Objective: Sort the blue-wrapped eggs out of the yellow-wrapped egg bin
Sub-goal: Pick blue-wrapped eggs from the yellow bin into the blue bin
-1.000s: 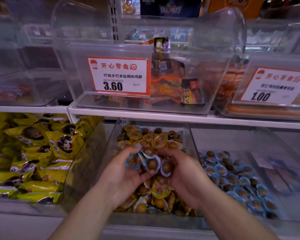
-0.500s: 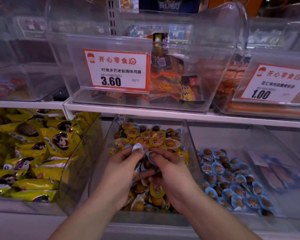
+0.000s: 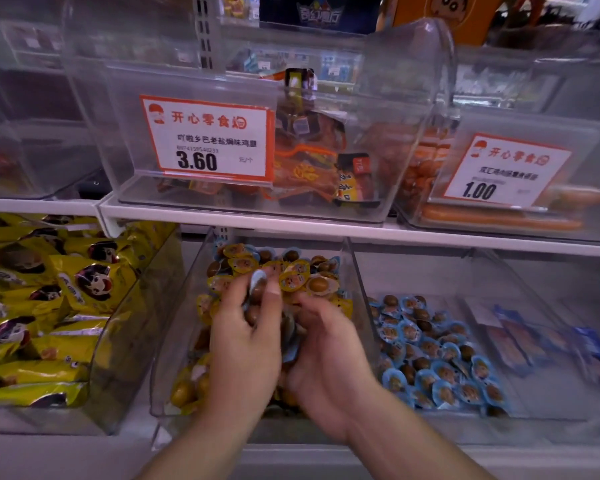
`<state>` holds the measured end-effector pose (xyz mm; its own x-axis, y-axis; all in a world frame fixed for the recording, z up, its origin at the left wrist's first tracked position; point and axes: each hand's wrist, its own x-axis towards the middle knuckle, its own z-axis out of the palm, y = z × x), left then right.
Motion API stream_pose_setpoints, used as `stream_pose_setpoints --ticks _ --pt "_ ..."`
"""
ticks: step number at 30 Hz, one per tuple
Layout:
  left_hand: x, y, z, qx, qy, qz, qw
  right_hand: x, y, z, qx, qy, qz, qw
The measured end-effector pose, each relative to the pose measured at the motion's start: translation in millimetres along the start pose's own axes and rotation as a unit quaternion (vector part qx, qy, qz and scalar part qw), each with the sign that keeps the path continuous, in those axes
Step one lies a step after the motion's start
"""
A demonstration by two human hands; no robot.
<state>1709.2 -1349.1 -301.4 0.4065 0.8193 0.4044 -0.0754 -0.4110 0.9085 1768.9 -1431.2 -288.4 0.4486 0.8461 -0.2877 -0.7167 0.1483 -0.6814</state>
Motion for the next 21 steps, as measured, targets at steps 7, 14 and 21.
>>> stream_pose_setpoints --ticks 7,14,21 --pt "-22 23 27 0.121 -0.187 0.217 0.951 -21 -26 -14 -0.061 0.015 -0.086 0.994" --pt "-54 32 69 0.114 -0.25 0.122 0.954 -41 -54 -55 -0.194 0.099 -0.221 0.951" --pt "-39 18 91 0.077 -0.296 0.045 0.951 -24 -118 -114 -0.181 0.201 -0.187 0.944"
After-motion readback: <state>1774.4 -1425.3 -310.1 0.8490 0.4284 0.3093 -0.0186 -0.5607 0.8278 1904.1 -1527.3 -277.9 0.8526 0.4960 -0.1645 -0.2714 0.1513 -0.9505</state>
